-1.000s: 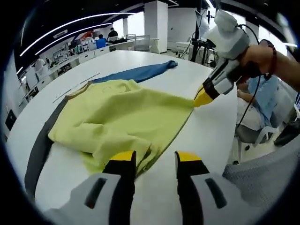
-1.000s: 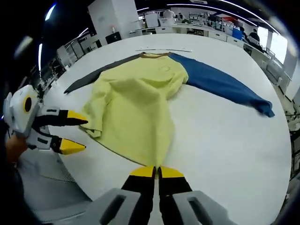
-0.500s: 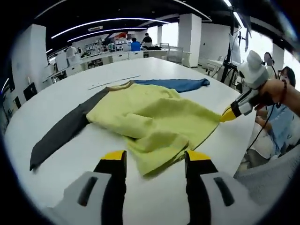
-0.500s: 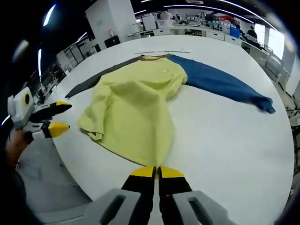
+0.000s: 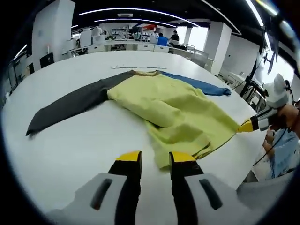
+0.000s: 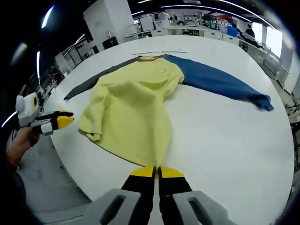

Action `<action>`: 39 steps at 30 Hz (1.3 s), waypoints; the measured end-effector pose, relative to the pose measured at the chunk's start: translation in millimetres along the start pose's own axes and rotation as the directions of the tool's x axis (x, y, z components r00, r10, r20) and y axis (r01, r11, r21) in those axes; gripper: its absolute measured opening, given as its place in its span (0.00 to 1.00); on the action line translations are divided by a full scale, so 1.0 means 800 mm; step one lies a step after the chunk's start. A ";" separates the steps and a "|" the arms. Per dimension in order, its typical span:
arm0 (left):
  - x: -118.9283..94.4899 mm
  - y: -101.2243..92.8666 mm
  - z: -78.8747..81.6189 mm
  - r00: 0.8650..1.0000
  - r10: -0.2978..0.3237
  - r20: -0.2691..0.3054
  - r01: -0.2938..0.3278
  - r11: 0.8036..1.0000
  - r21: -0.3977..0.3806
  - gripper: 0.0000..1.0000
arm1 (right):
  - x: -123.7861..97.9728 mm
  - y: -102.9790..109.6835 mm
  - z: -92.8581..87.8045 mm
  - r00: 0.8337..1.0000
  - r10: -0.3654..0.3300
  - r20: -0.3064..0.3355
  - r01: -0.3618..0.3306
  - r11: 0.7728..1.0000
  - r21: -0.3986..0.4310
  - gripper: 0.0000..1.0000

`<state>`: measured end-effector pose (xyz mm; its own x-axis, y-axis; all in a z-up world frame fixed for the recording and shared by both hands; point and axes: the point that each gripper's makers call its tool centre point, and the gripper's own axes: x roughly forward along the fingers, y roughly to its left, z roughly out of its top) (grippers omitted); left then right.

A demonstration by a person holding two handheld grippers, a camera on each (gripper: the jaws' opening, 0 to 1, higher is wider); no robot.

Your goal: Fold the garment on the visible template until the final outline fits inside the template.

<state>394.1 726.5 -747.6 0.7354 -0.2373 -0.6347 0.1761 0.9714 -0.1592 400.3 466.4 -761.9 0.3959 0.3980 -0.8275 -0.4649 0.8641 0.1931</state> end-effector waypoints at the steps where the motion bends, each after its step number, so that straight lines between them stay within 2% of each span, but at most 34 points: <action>1: 0.002 -0.001 -0.004 1.000 -0.004 -0.011 0.004 1.000 -0.007 0.19 | 0.000 0.000 0.000 1.000 0.000 0.000 0.000 1.000 0.001 0.00; 11: 0.017 -0.010 -0.030 0.997 -0.012 -0.078 0.012 1.000 -0.007 0.13 | 0.002 -0.005 -0.001 1.000 -0.004 -0.005 0.004 1.000 0.013 0.00; 17: 0.023 -0.011 -0.024 0.998 -0.021 -0.066 0.020 1.000 -0.015 0.09 | 0.003 -0.007 -0.002 1.000 -0.007 -0.008 0.008 1.000 0.014 0.00; 22: 0.023 -0.016 -0.028 0.995 -0.027 -0.094 0.025 0.999 -0.025 0.01 | 0.004 -0.007 -0.003 1.000 -0.009 -0.011 0.009 1.000 0.012 0.00; 28: 0.006 -0.004 -0.024 0.994 -0.019 -0.105 0.017 1.000 -0.023 0.00 | -0.001 -0.009 -0.004 1.000 -0.016 -0.010 0.016 1.000 0.004 0.00; 31: -0.012 0.008 -0.013 0.997 -0.014 -0.081 0.008 0.997 -0.070 0.00 | -0.007 -0.010 -0.005 1.000 -0.020 -0.008 0.020 1.000 0.003 0.00; 36: -0.036 0.023 -0.004 0.998 0.014 -0.068 -0.018 0.999 -0.048 0.00 | -0.014 -0.008 -0.010 1.000 -0.020 -0.006 0.020 1.000 0.008 0.00; 39: -0.049 0.034 -0.009 0.996 0.031 -0.084 -0.034 0.999 -0.033 0.00 | -0.016 -0.009 -0.016 1.000 -0.023 -0.011 0.023 1.000 0.011 0.00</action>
<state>365.7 762.3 -732.4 0.6832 -0.2070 -0.7002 0.1300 0.9781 -0.1624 388.6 451.5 -759.5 0.3978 0.3747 -0.8375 -0.4467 0.8764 0.1799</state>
